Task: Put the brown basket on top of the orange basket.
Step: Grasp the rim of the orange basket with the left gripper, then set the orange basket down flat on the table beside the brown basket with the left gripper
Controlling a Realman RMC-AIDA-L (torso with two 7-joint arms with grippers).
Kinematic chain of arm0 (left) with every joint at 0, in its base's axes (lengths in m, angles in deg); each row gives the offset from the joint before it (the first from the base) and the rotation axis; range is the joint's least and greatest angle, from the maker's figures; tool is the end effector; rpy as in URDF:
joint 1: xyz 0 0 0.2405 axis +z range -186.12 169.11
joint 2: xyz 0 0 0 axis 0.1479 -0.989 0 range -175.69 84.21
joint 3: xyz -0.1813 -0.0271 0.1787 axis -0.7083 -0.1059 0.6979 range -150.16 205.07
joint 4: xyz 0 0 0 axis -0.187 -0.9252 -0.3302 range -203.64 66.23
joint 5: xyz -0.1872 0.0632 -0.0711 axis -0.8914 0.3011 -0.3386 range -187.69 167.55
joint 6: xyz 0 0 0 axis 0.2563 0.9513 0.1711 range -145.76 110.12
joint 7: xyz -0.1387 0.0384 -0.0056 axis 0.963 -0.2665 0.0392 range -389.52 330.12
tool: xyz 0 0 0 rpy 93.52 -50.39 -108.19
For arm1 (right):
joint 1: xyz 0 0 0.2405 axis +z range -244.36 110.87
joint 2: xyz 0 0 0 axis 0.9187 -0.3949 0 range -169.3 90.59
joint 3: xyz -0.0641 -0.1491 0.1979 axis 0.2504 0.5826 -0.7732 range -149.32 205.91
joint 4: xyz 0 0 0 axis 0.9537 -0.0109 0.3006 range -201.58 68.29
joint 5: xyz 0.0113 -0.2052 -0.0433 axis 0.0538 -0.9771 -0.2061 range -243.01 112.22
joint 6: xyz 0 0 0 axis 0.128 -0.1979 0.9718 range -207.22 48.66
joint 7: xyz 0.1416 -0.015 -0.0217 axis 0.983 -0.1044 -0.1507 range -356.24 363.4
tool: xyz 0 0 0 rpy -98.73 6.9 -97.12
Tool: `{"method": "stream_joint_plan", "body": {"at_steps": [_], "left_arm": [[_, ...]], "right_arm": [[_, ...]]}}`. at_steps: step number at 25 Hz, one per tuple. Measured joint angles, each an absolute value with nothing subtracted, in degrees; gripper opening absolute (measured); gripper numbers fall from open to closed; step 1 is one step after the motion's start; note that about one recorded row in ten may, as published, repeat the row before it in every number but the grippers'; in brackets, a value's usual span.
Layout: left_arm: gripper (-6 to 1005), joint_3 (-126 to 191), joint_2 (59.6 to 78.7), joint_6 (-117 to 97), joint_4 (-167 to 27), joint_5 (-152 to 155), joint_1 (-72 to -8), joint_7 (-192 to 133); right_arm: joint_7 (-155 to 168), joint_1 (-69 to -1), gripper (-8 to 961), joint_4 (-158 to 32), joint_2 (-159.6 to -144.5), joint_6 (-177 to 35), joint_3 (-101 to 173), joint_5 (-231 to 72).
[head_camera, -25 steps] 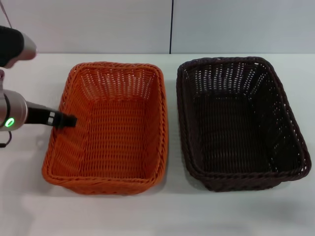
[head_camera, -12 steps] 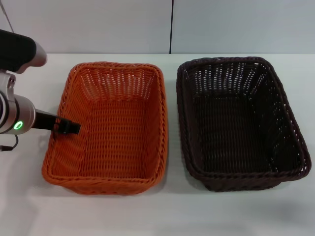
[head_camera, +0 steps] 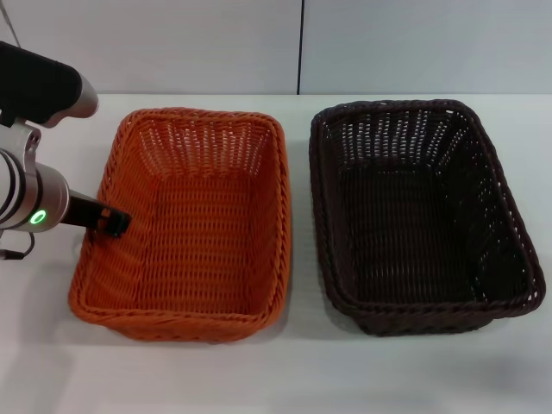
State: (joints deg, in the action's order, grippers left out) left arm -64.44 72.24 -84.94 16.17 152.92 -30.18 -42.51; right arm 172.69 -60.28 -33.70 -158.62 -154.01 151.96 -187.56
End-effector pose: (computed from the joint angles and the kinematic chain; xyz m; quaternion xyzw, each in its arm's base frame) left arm -0.2260 0.3640 0.0231 -0.8213 -0.3924 0.1273 0.3941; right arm 0.3361 0.2687 0.0235 -0.5237 0.2322 0.3159 0.7564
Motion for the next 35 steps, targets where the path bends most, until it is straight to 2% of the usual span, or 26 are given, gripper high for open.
{"method": "stream_joint_plan", "body": {"at_steps": [11, 20, 35], "left_arm": [[295, -63.64, 72.33, -85.6, 17.68, 152.84, -29.97, -44.75], [281, -65.02, 72.22, -91.47, 28.12, 152.17, -28.36, -58.76], [173, -67.95, 72.2, -103.72, 43.7, 152.06, -28.9, -73.19]], "right_arm": [[172.75, -60.69, 701, -33.69, -158.71, -154.16, 152.44, -187.56], [172.77, -60.61, 701, -33.46, -158.68, -154.18, 152.48, -187.56], [172.77, -61.52, 702, -32.08, -158.82, -156.56, 153.41, -187.56]]}}
